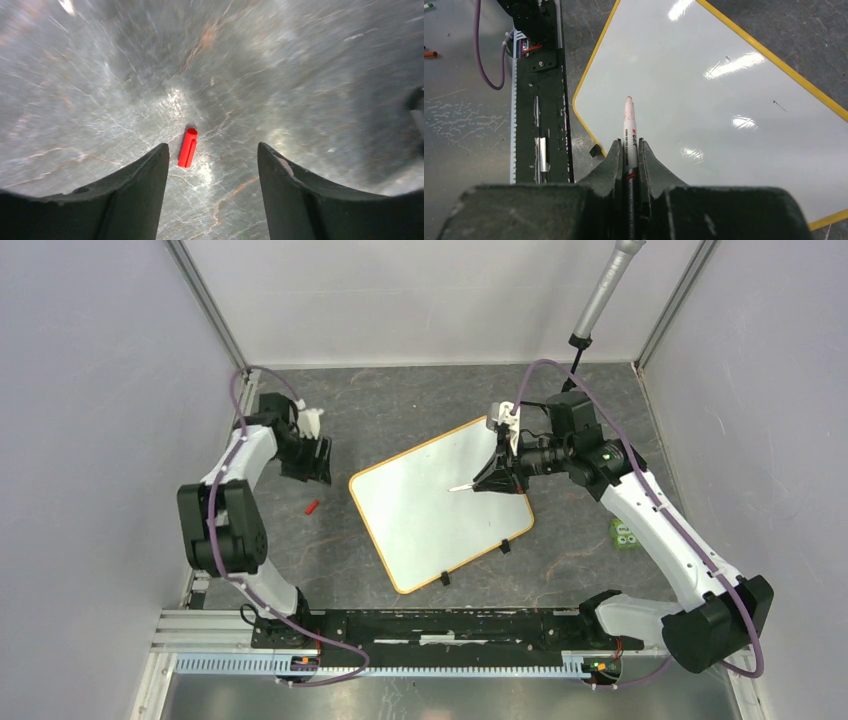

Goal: Write a sentence on the whiteboard
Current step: Place the pen cap at the center of the board, then hold the whiteboard on the whiteboard stand.

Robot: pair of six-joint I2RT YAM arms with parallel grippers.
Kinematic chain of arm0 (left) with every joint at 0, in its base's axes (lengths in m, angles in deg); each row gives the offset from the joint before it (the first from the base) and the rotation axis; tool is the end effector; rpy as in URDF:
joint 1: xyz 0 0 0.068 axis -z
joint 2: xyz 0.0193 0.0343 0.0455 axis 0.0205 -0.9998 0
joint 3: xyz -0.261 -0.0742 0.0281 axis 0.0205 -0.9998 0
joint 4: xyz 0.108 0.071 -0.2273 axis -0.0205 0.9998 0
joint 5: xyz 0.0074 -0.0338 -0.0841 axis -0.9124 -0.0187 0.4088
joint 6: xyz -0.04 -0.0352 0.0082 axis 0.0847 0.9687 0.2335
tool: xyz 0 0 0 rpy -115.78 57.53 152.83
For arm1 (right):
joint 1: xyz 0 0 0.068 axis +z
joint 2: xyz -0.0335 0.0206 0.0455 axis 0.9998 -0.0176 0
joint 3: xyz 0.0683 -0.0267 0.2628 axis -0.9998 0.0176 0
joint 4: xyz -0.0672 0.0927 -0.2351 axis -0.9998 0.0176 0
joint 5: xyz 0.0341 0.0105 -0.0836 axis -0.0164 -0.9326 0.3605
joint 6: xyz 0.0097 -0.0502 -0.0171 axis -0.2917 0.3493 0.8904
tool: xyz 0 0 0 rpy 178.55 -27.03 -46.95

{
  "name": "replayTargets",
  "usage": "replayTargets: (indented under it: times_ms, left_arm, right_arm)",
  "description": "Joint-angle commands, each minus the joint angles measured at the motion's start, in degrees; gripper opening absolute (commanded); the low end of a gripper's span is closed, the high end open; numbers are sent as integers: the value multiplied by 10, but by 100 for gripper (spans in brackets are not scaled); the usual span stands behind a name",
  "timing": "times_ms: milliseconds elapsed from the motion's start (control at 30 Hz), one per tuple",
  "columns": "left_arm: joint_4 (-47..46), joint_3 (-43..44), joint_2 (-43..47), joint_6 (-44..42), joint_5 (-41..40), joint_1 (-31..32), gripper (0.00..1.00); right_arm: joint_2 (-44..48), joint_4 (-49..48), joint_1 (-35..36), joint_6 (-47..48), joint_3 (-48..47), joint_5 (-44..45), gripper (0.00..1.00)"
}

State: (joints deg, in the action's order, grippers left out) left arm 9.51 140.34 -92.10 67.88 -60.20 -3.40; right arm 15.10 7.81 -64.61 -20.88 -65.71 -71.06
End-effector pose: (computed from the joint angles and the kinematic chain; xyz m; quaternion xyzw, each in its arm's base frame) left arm 0.3271 0.0169 0.2001 0.1243 0.9757 -0.1032 0.1481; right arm 0.2144 0.1287 0.3547 -0.4835 0.6699 0.4224 0.3728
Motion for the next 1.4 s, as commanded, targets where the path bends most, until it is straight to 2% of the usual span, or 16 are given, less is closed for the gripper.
replayTargets:
  times_ms: [0,100,233,300,467,600,633,767,1033,1367]
  left_arm:
    - [20,103,115,25,129,-31,74]
    - [33,134,142,52,248,-52,77]
    - [42,137,147,78,442,-51,75]
    - [43,132,139,78,482,-39,73]
    - [42,121,119,71,442,12,70]
    - [43,116,100,74,440,39,67]
    - [48,116,96,70,440,62,67]
    - [58,121,76,64,442,91,60]
    - [88,150,32,44,474,135,37]
    - [129,167,6,3,492,173,6]
  right_arm:
    - [-6,-26,18,11,-39,35,0]
    - [-14,-34,33,11,-55,64,0]
    - [-20,-59,60,5,-72,106,0]
    - [-26,-68,80,1,-81,128,0]
    - [-40,-87,133,4,-100,201,0]
    - [-50,-92,179,20,-106,267,0]
    - [-51,-94,191,23,-107,285,0]
    - [-56,-112,222,26,-98,324,0]
    - [-64,-149,256,22,-83,351,0]
    - [-64,-170,281,24,-45,336,0]
